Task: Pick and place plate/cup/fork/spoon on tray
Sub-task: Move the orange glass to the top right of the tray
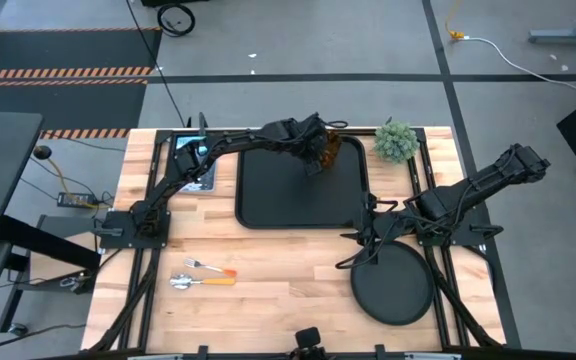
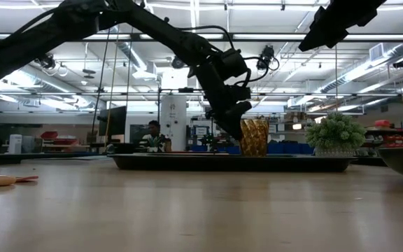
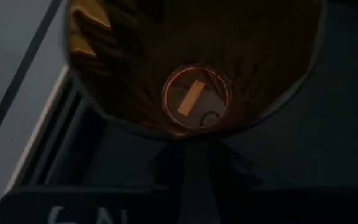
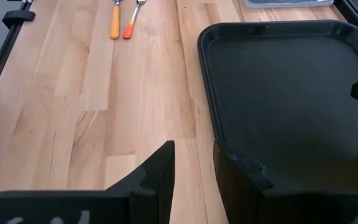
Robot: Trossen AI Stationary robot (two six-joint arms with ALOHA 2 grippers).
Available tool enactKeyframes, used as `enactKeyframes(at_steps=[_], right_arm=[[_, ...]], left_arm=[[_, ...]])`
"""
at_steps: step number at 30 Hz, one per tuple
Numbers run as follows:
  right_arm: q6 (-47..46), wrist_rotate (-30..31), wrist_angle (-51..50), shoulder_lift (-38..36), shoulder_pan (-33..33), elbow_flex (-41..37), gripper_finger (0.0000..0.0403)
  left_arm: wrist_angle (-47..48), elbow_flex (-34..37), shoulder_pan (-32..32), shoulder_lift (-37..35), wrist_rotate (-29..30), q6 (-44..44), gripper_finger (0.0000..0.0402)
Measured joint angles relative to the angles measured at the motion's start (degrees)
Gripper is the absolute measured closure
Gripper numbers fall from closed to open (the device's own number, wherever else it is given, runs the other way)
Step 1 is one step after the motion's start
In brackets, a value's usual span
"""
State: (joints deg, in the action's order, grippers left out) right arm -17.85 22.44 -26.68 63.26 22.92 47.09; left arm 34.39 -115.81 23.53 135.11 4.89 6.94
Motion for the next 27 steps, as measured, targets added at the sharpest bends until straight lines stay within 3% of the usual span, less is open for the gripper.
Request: enactKeyframes(at_steps=[27], right_arm=[[0.00, -0.05, 0.00, -0.02, 0.00, 0.00, 0.0286]], left_arm=[[-7.77, 0.00, 0.02, 0.00, -1.92, 1.25, 0.0325]])
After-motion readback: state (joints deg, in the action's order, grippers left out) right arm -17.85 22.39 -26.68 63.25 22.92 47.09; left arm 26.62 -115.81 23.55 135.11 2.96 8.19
